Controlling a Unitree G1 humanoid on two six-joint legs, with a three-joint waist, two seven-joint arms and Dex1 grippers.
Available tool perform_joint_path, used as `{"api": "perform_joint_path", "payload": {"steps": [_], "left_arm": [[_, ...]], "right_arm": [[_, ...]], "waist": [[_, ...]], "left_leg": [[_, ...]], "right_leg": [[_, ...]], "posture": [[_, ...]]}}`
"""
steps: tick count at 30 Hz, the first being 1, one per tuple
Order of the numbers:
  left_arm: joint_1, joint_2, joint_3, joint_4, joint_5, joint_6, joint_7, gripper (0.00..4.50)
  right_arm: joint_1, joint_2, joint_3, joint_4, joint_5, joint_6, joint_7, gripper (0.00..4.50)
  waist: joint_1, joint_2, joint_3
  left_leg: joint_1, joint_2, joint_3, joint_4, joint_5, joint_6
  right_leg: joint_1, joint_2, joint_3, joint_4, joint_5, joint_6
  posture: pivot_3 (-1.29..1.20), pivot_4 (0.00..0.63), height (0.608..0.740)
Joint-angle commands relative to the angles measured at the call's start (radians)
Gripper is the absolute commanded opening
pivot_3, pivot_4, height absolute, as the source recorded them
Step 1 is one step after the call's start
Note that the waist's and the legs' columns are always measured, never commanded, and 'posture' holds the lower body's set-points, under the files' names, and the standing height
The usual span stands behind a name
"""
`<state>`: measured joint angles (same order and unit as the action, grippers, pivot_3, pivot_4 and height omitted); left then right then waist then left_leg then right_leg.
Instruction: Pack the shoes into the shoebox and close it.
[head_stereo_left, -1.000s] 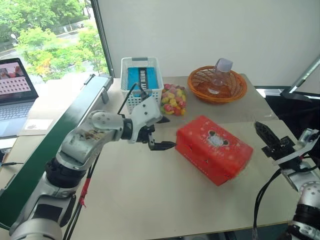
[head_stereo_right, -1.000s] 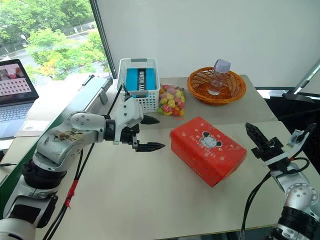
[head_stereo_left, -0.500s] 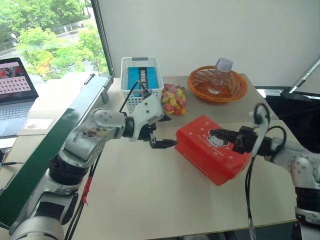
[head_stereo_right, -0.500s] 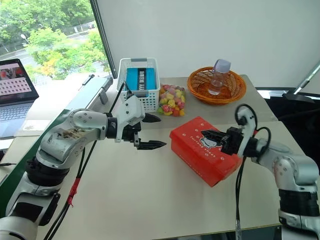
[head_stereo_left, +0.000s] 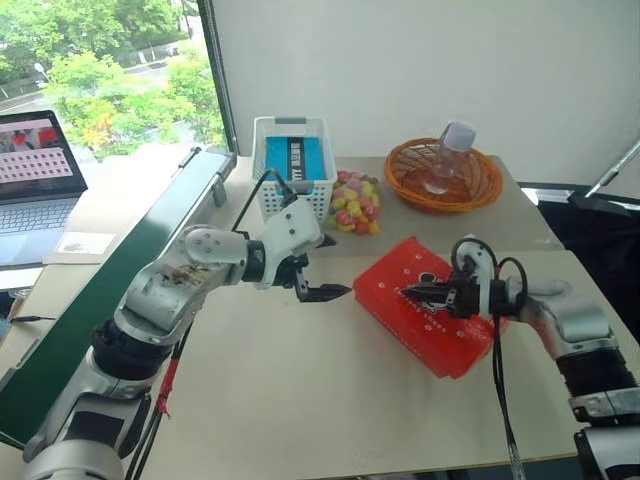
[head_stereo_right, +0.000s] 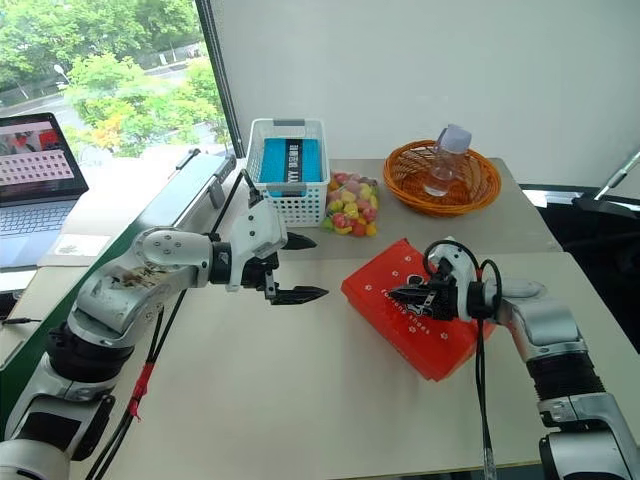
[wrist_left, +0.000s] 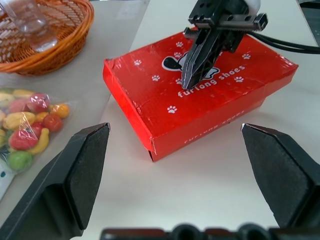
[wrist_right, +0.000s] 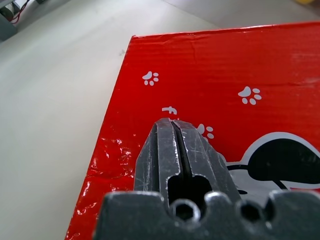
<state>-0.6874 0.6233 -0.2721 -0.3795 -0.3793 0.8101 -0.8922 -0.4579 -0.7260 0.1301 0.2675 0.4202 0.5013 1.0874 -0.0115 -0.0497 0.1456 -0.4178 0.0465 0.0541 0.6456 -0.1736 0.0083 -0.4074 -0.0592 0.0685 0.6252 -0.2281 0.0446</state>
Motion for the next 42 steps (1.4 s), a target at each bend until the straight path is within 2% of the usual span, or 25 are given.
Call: {"api": "perform_joint_path", "payload": {"steps": [1,3,7,10,12,13,14,16,19,21,26,28,33,35,37,42], "left_arm": [[-0.006,0.010,0.022,-0.021,0.001,-0.012,0.001,4.50],[-0.005,0.011,0.019,-0.017,0.005,-0.016,0.000,4.50],[0.000,0.007,0.013,-0.008,0.006,-0.025,-0.001,4.50],[0.006,0.004,0.004,0.004,0.014,-0.040,-0.004,4.50],[0.010,-0.001,-0.005,0.018,0.022,-0.054,-0.007,4.50],[0.010,-0.005,-0.009,0.025,0.025,-0.061,-0.009,4.50],[0.009,-0.008,-0.012,0.029,0.028,-0.065,-0.010,4.50],[0.007,-0.013,-0.014,0.038,0.031,-0.073,-0.015,4.50],[0.000,-0.024,-0.017,0.054,0.035,-0.080,-0.018,4.50],[0.009,-0.028,-0.007,0.061,0.030,-0.073,-0.016,4.50],[0.072,-0.025,0.069,0.082,0.024,-0.066,0.039,4.50],[0.131,-0.045,0.130,0.084,0.007,-0.070,0.083,4.50],[0.276,-0.129,0.201,0.067,0.041,-0.158,0.211,4.50],[0.340,-0.162,0.186,0.077,0.130,-0.265,0.304,4.50],[0.394,-0.199,0.184,0.097,0.193,-0.345,0.383,4.50],[0.513,-0.258,0.189,0.143,0.307,-0.471,0.525,4.50]], "right_arm": [[0.059,0.013,0.118,0.135,-0.175,-0.035,-0.047,0.06],[0.050,0.030,0.085,0.119,-0.167,-0.035,-0.075,0.06],[0.060,0.001,-0.005,-0.039,-0.106,-0.001,-0.101,0.06],[0.078,-0.042,-0.084,-0.203,-0.038,0.082,-0.113,0.76],[0.090,-0.088,-0.158,-0.348,0.028,0.170,-0.120,1.44],[0.098,-0.113,-0.187,-0.405,0.050,0.201,-0.121,1.78],[0.103,-0.126,-0.204,-0.436,0.062,0.221,-0.124,2.18],[0.108,-0.148,-0.241,-0.489,0.094,0.271,-0.134,2.83],[0.114,-0.193,-0.315,-0.557,0.142,0.342,-0.140,3.90],[0.136,-0.249,-0.406,-0.598,0.169,0.394,-0.148,4.40],[0.245,-0.297,-0.629,-0.612,0.161,0.440,-0.210,4.40],[0.281,-0.255,-0.758,-0.590,0.164,0.446,-0.263,4.40],[0.443,-0.132,-0.919,-0.548,0.046,0.312,-0.399,4.40],[0.499,-0.066,-0.974,-0.534,0.051,0.283,-0.421,4.40],[0.536,-0.005,-0.991,-0.521,0.047,0.238,-0.445,4.40],[0.620,0.148,-0.915,-0.452,-0.076,-0.015,-0.546,4.40]], "waist": [[0.000,-0.002,-0.001],[0.001,-0.007,-0.005],[0.002,-0.008,-0.005],[0.002,-0.006,-0.004],[0.005,0.000,-0.001],[0.006,0.001,0.000],[0.008,0.003,0.002],[0.008,0.004,0.003],[0.006,0.007,0.005],[0.007,0.008,0.006],[0.011,0.008,0.006],[0.012,0.008,0.006],[0.014,0.007,0.006],[0.016,0.007,0.006],[0.017,0.008,0.005],[0.006,0.009,0.005]], "left_leg": [[0.005,0.000,0.000,0.000,-0.003,-0.004],[0.011,0.000,0.000,0.000,-0.006,-0.010],[0.011,0.003,0.000,0.000,-0.006,-0.010],[0.005,0.003,0.001,-0.001,-0.006,-0.010],[-0.001,0.002,0.002,-0.001,-0.005,-0.009],[-0.005,0.001,0.002,-0.001,-0.002,-0.003],[-0.009,0.001,0.003,-0.001,-0.001,-0.002],[-0.017,0.001,0.002,-0.001,-0.001,-0.001],[-0.018,0.001,0.001,-0.002,-0.001,-0.001],[-0.019,0.001,0.000,-0.002,-0.001,-0.001],[-0.019,0.000,0.001,-0.001,-0.001,-0.001],[-0.019,0.000,0.001,0.000,-0.001,-0.001],[-0.018,0.000,0.000,-0.001,-0.001,-0.001],[-0.019,0.000,0.000,-0.001,-0.001,-0.001],[-0.018,-0.001,0.001,0.000,-0.001,-0.001],[-0.016,0.000,0.002,0.000,-0.001,-0.001]], "right_leg": [[0.003,-0.001,0.000,-0.001,0.000,0.000],[0.005,-0.002,0.000,-0.002,-0.001,-0.001],[0.005,-0.003,0.000,-0.003,-0.001,-0.002],[0.003,-0.003,0.001,-0.003,-0.001,-0.002],[0.000,-0.002,0.000,-0.002,0.000,-0.002],[-0.005,-0.002,0.001,-0.001,0.001,-0.004],[-0.010,-0.002,0.001,0.001,0.002,-0.006],[-0.018,0.000,0.001,0.003,0.006,-0.002],[-0.018,0.001,0.001,0.003,0.005,-0.002],[-0.018,0.001,0.001,0.002,0.005,-0.001],[-0.017,0.000,0.001,0.001,0.001,0.005],[-0.017,-0.001,0.001,0.001,0.002,0.006],[-0.016,0.000,0.000,0.001,0.002,0.005],[-0.017,-0.001,0.000,0.000,0.003,0.005],[-0.016,-0.001,0.001,0.000,0.003,0.004],[-0.015,-0.001,0.002,0.001,0.000,0.000]], "posture": [[0.00,0.150,0.740],[0.00,0.150,0.740],[0.00,0.150,0.740],[0.00,0.150,0.740],[0.00,0.150,0.740],[0.00,0.150,0.740],[0.00,0.150,0.740],[0.00,0.150,0.740],[0.00,0.150,0.740],[0.00,0.150,0.740],[0.00,0.150,0.740],[0.00,0.150,0.740],[0.00,0.150,0.740],[0.00,0.150,0.740],[0.00,0.150,0.740],[0.00,0.150,0.740]]}}
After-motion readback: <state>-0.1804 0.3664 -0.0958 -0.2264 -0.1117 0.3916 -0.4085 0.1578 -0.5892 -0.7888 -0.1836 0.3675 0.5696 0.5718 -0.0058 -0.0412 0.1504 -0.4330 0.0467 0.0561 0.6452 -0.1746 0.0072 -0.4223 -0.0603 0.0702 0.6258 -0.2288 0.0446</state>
